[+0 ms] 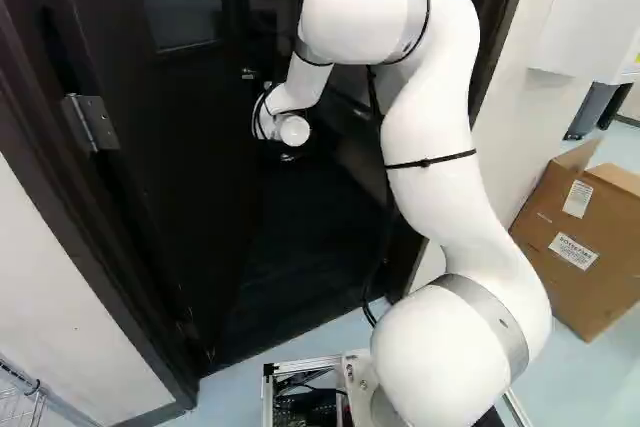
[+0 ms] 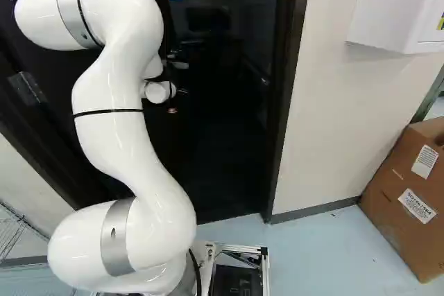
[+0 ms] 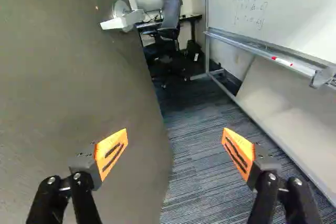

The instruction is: Open the door and move inside

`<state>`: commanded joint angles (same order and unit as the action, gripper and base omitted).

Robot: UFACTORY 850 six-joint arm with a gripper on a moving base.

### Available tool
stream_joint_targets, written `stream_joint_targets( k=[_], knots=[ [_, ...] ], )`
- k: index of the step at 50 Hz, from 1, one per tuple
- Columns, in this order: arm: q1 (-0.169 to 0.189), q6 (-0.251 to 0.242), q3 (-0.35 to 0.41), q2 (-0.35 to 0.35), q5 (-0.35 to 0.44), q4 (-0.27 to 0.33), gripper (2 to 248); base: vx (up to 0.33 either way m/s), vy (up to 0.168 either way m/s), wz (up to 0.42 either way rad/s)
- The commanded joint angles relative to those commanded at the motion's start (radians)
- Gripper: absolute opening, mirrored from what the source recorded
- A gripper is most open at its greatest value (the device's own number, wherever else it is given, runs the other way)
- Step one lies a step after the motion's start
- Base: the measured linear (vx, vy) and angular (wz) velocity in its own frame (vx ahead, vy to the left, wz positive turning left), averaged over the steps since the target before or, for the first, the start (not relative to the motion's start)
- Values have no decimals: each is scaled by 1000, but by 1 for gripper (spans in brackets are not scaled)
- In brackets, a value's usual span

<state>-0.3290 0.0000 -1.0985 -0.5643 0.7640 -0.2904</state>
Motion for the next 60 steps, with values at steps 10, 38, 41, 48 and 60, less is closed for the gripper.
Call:
stream_joint_targets(
  k=[10, 38, 41, 48, 60],
  knots=[
    [14, 0, 55, 42, 8, 51, 247, 0, 0, 0],
    [46, 0, 204, 158, 21, 202, 247, 0, 0, 0],
    [48, 0, 221, 172, 21, 219, 247, 0, 0, 0],
    [53, 0, 263, 206, 21, 253, 247, 0, 0, 0],
    [57, 0, 333, 264, 21, 269, 247, 0, 0, 0]
  ],
)
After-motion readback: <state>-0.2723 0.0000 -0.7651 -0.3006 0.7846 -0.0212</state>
